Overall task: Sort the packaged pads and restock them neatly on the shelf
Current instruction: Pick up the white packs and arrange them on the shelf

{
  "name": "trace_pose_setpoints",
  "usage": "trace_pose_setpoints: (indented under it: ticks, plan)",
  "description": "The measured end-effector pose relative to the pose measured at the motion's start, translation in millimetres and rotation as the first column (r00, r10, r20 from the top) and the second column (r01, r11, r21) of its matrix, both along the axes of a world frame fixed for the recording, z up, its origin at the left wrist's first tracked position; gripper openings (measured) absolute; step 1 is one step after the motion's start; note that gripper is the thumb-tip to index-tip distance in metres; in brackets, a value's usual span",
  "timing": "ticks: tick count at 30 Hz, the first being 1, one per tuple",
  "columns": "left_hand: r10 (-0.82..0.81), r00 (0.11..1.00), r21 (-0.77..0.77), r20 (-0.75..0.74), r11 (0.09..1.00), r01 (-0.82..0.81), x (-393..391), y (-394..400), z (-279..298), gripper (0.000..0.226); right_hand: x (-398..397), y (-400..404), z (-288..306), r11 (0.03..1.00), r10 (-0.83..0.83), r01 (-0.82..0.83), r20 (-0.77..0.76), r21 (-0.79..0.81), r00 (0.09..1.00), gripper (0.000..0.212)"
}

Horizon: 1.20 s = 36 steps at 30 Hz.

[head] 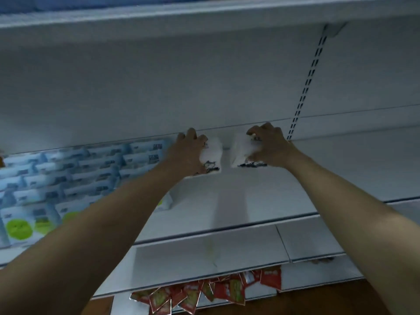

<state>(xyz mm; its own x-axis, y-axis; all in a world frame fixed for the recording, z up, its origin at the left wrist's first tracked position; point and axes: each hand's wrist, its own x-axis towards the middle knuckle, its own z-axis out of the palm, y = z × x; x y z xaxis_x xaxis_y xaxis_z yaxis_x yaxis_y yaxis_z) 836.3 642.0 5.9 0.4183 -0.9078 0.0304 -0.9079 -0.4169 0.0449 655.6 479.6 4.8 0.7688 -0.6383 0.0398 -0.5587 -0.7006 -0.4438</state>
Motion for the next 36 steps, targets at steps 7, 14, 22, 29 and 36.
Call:
trace_pose_setpoints:
  ticks: [7, 14, 22, 29, 36]
  plan:
    - [-0.015, 1.000, 0.115, 0.012, 0.993, 0.014, 42, -52, -34, 0.096, 69, -25, -29, 0.984, 0.020, -0.042, -0.128, -0.171, 0.992, 0.069]
    - [0.049, 0.995, 0.026, 0.090, 0.998, -0.052, 58, -76, -52, 0.089, 103, -36, -34, 0.945, -0.033, -0.046, -0.235, -0.323, 0.972, 0.064]
    - [0.106, 0.987, 0.062, 0.122, 0.991, -0.115, 37, -69, -48, 0.092, 80, -25, -32, 0.986, -0.005, -0.015, -0.119, -0.164, 0.993, 0.062]
    - [0.049, 0.999, -0.114, -0.012, 0.992, -0.050, -38, -26, -2, 0.073, 14, 24, -1, 0.997, -0.071, 0.074, 0.093, -0.026, 0.993, 0.032]
    - [0.134, 0.954, -0.373, -0.269, 0.899, -0.231, -143, 54, 19, 0.041, -81, 97, 17, 0.971, -0.136, 0.063, 0.320, 0.230, 0.937, 0.025]
